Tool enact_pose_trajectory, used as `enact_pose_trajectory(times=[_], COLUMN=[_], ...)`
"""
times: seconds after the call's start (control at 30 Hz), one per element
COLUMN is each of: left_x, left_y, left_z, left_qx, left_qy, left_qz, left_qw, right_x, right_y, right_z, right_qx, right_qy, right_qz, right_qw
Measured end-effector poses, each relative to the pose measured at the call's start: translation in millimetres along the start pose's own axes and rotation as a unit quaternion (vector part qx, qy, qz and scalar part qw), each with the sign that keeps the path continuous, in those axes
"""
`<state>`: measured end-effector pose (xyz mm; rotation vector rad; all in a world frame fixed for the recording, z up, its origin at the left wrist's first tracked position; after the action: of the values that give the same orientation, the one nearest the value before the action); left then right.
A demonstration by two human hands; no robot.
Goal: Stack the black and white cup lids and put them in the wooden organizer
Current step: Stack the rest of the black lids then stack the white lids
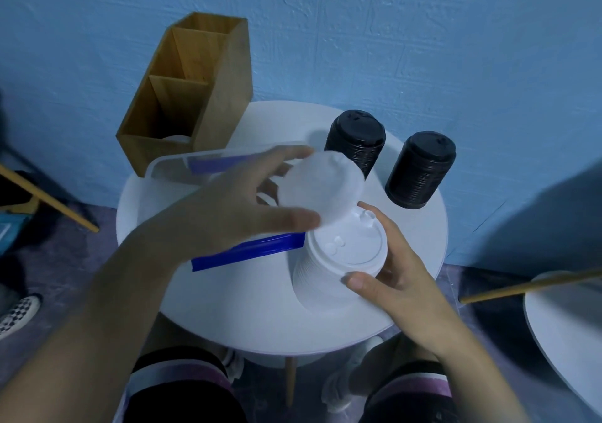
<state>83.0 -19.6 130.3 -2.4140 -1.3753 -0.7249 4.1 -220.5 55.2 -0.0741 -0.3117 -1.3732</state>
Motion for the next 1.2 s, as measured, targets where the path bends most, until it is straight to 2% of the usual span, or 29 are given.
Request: enact_pose_trajectory(times=[0.13, 0.37, 0.53, 0.73, 0.8, 0.87, 0.9, 0.93, 0.97, 1.0, 1.07, 1.13, 1.2], left_x=[-25.4, -54.9, -63.3, -73.3, -78.3, -79.2, -77.5, -70.7, -65.1, -64.8, -70.4, -68.4, -67.4], left_y=[-7.9, -20.0, -22.2, -22.6, -22.8, -24.9, -26.5, -28.0, -27.1, -29.9, -29.8, -28.9, -29.4], left_z=[-2.7, -6.3, -5.3, -4.5, -2.9, -7.2, -7.8, -12.4, -6.8, -1.4, 10.9, 10.5, 11.1], left_qx=[-0.002, 0.059, 0.072, -0.003, -0.016, -0.055, -0.085, -0.103, -0.092, -0.112, -0.059, -0.049, -0.038], left_qy=[0.001, 0.128, 0.112, 0.106, 0.063, 0.031, 0.051, 0.035, -0.003, 0.021, -0.004, -0.001, -0.068], left_qz=[0.02, -0.124, -0.16, -0.15, -0.146, -0.123, -0.105, -0.117, -0.111, -0.082, -0.029, -0.037, -0.046], left_qw=[1.0, 0.982, 0.978, 0.983, 0.987, 0.99, 0.989, 0.987, 0.99, 0.99, 0.998, 0.998, 0.996], right_x=[-1.0, -1.3, -0.4, -1.4, -1.1, -1.6, -1.8, -1.8, -1.6, -1.4, -1.0, -1.0, -1.8], right_y=[0.3, 0.6, 0.3, -0.7, -0.9, -1.1, -1.4, -1.8, -1.8, -1.9, -1.9, -2.2, -2.0], right_z=[2.8, 1.5, 1.5, 1.6, 2.0, 2.4, 2.5, 2.7, 3.1, 3.3, 2.9, 2.5, 4.2], right_qx=[0.002, -0.001, 0.003, -0.001, -0.002, -0.004, -0.004, -0.003, -0.003, -0.003, 0.0, 0.001, 0.005], right_qy=[0.004, 0.0, -0.002, -0.003, -0.003, -0.004, -0.005, -0.006, -0.008, -0.01, -0.013, -0.011, -0.013], right_qz=[0.015, 0.004, 0.004, 0.008, 0.006, 0.007, 0.007, 0.007, 0.007, 0.008, 0.01, 0.009, 0.009], right_qw=[1.0, 1.0, 1.0, 1.0, 1.0, 1.0, 1.0, 1.0, 1.0, 1.0, 1.0, 1.0, 1.0])
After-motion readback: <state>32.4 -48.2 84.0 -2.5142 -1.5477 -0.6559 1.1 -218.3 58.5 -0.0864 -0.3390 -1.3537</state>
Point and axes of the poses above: each hand's wrist, its own y-axis towards the middle knuckle, its own x-axis out of the back of the hand, z = x × y, the point moved 5 cm from there along y, towards the middle knuckle, and after that the axes turned 2 degrees about -y, right-handed, at the moved point
